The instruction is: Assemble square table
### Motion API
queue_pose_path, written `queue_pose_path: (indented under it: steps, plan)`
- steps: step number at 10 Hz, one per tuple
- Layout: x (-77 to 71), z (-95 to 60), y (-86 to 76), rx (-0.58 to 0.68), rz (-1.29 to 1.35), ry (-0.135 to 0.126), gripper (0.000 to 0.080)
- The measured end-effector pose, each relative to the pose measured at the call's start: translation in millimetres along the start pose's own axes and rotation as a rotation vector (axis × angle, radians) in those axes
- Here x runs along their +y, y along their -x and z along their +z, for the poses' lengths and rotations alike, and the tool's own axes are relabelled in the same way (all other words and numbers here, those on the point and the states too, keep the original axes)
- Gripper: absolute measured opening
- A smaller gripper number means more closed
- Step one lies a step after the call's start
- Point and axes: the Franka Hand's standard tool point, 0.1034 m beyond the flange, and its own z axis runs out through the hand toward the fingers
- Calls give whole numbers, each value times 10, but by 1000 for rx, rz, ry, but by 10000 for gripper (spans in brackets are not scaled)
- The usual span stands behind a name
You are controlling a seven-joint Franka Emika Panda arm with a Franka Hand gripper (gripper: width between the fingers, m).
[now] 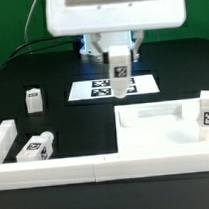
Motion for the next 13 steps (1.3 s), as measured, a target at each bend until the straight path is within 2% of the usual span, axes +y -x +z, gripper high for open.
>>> queue_pose_path:
  steps: [1,2,3,7,9,10,13]
  plan:
    - [-16,10,-157,21,2,4,284]
    - [41,-10,-228,143,-19,29,285]
    - [66,22,-115,170,-23,39,285]
    - [59,68,-129,109,-23,24,285]
    - [99,144,-286,81,-3,13,285]
    - [-4,135,-323,91,-8,8,285]
    - [14,148,-305,87,-14,10,285]
